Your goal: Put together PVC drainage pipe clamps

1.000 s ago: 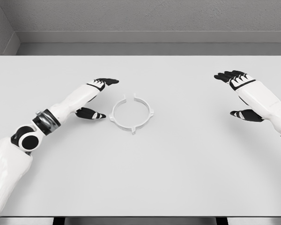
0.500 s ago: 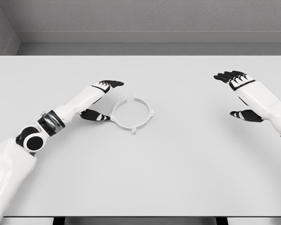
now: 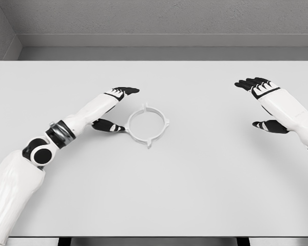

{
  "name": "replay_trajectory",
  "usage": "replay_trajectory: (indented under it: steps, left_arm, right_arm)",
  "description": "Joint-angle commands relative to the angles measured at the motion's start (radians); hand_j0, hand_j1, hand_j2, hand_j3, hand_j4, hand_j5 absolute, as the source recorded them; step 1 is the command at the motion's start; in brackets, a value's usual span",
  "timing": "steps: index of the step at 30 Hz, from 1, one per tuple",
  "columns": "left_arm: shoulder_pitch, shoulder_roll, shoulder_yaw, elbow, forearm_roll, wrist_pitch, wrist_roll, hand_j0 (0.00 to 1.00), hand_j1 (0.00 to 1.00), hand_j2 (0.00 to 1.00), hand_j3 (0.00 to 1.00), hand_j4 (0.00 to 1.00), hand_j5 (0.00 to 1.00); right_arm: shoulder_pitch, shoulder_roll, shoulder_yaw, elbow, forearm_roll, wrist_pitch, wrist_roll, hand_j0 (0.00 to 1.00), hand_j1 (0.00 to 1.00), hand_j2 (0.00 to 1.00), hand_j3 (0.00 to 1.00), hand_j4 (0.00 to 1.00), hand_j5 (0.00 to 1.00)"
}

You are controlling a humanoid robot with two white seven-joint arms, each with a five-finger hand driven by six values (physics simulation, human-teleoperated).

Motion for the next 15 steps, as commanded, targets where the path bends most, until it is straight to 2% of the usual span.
replay_trajectory:
  steps: [1, 15]
  left_arm:
    - [0.000, -0.013, 0.001, 0.000, 0.008, 0.001, 0.000, 1.00, 1.00, 1.00, 1.00, 1.00, 1.00]
    - [-0.006, -0.001, 0.021, 0.000, 0.015, 0.001, 0.000, 1.00, 1.00, 1.00, 1.00, 1.00, 1.00]
  right_arm:
    - [0.000, 0.000, -0.001, 0.000, -0.007, 0.003, 0.000, 1.00, 1.00, 1.00, 1.00, 1.00, 1.00]
    - [0.000, 0.001, 0.001, -0.002, -0.007, 0.003, -0.002, 1.00, 1.00, 1.00, 1.00, 1.00, 1.00]
